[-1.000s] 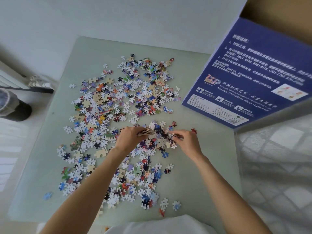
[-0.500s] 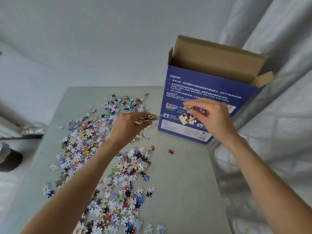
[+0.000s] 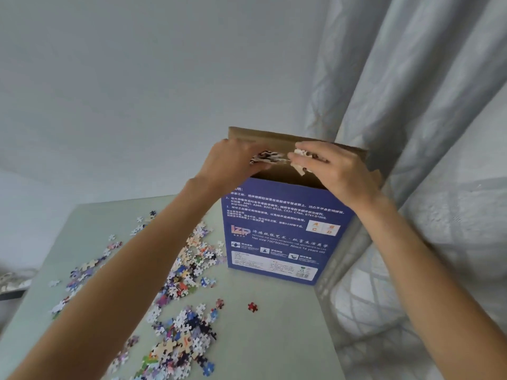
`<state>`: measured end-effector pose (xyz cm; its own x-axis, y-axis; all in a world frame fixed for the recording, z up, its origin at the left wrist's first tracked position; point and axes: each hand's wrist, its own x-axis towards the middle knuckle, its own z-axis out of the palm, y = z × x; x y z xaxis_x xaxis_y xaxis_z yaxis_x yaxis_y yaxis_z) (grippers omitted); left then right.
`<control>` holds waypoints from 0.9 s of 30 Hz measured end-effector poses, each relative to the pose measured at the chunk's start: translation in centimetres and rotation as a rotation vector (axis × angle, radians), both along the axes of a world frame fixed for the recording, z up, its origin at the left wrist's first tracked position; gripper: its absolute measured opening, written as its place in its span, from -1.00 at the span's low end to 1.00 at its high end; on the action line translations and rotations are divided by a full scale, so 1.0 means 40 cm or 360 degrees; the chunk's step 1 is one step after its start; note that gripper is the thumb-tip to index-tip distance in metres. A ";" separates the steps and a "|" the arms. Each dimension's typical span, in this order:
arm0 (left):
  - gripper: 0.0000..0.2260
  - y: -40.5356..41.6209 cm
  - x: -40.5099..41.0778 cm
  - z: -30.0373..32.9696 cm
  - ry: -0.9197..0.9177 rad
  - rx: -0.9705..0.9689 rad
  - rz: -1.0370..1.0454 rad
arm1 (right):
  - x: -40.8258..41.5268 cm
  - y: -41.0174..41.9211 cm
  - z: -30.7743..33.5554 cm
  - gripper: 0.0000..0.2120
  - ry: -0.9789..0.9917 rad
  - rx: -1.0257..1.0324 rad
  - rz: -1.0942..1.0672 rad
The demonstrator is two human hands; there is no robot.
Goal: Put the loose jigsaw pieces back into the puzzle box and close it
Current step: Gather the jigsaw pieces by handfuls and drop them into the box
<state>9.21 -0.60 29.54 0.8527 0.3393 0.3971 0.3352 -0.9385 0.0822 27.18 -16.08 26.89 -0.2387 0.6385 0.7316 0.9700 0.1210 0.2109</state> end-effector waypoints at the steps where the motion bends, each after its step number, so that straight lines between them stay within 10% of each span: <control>1: -0.70 0.007 0.013 -0.001 0.0115 0.0041 0.0025 | 0.006 -0.002 -0.011 -0.66 0.0084 -0.0045 -0.0013; 10: -0.76 0.006 0.034 -0.012 -0.0063 -0.0393 -0.0028 | -0.005 -0.016 0.002 -0.72 0.0864 -0.0296 -0.0066; 20: -0.85 -0.009 -0.022 -0.087 -0.0319 -0.0316 -0.0281 | -0.056 0.016 0.050 -0.77 0.0657 -0.0770 -0.0511; 27: -0.83 -0.048 -0.048 -0.115 -0.0743 0.0013 -0.0278 | -0.160 -0.025 0.000 -0.90 0.0733 -0.0036 -0.0412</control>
